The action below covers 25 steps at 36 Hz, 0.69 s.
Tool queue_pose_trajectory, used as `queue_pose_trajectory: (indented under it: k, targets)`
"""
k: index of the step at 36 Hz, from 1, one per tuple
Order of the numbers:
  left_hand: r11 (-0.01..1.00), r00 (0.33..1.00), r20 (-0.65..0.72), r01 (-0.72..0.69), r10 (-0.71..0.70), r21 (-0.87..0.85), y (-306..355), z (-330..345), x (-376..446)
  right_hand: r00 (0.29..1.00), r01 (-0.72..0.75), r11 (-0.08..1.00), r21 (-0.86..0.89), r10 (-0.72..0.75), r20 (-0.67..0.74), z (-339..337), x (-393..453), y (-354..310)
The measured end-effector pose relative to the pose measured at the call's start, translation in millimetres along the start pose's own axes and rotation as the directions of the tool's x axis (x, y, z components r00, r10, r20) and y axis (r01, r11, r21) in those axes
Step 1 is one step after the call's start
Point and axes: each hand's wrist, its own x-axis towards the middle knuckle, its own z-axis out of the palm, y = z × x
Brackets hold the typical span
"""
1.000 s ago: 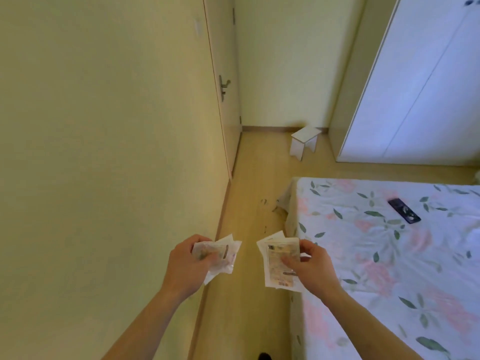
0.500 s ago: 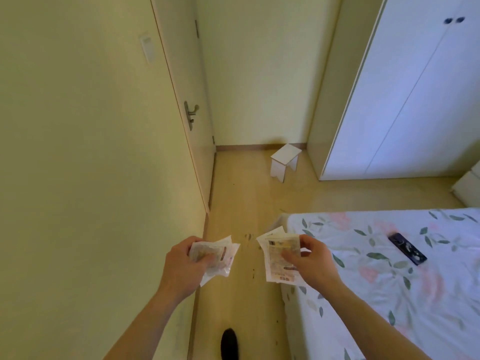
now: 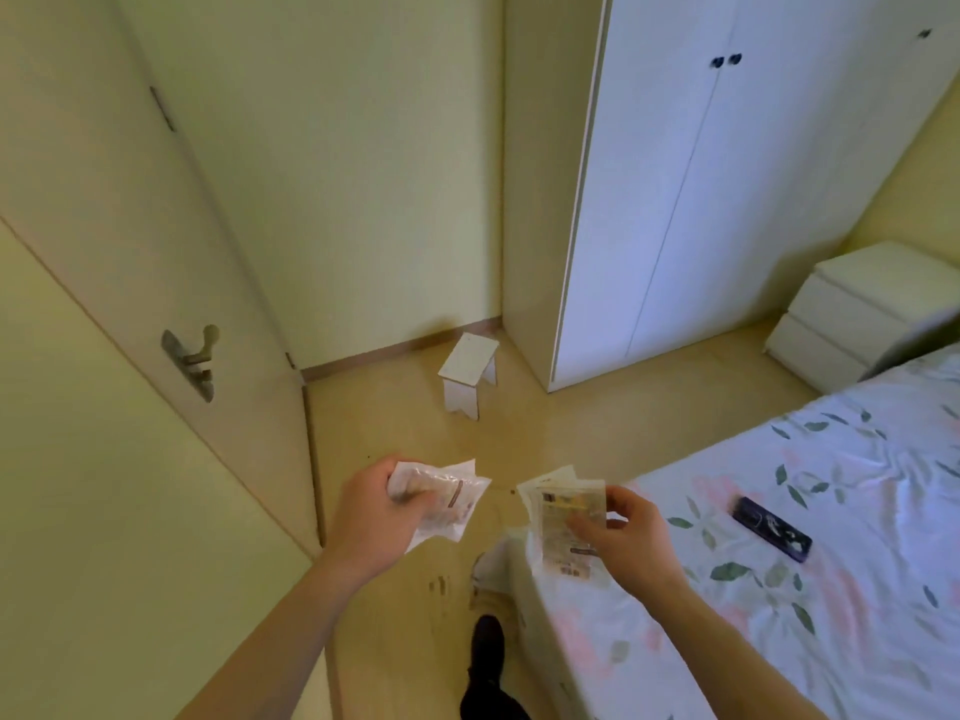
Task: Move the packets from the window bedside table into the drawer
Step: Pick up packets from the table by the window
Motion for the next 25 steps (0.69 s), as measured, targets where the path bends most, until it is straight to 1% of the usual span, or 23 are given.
queue_pose_trajectory:
  k: [3,8,12,14,16,20,25]
  targets:
    - [1.000,1.000,0.014,-0.004,0.004,0.003,1,-2,64,1.000,-0.016,1.000,0.015,0.017,-0.016,16,56,-16]
    - [1.000,1.000,0.027,0.008,-0.009,0.023,7,-17,158,1.000,-0.023,1.000,0.007,0.023,0.020,38,149,-52]
    - [0.999,0.999,-0.014,0.035,-0.035,-0.006,11,-33,229,0.999,-0.032,0.999,0.003,0.032,0.025,54,220,-86]
    - [0.999,0.999,-0.025,0.035,-0.035,-0.023,11,-37,261,0.999,-0.017,0.999,0.031,0.016,0.028,59,249,-104]
    - [0.999,1.000,-0.009,0.024,-0.024,-0.021,12,-38,293,1.000,-0.005,0.999,0.050,0.004,0.024,62,278,-120]
    - [0.999,0.998,0.053,0.024,-0.023,-0.029,13,-33,365,0.999,-0.036,0.995,0.093,0.037,-0.014,61,337,-138]
    - [0.999,0.989,0.144,-0.016,0.020,-0.030,24,-18,459,0.989,-0.082,0.985,0.151,0.099,-0.108,58,407,-149]
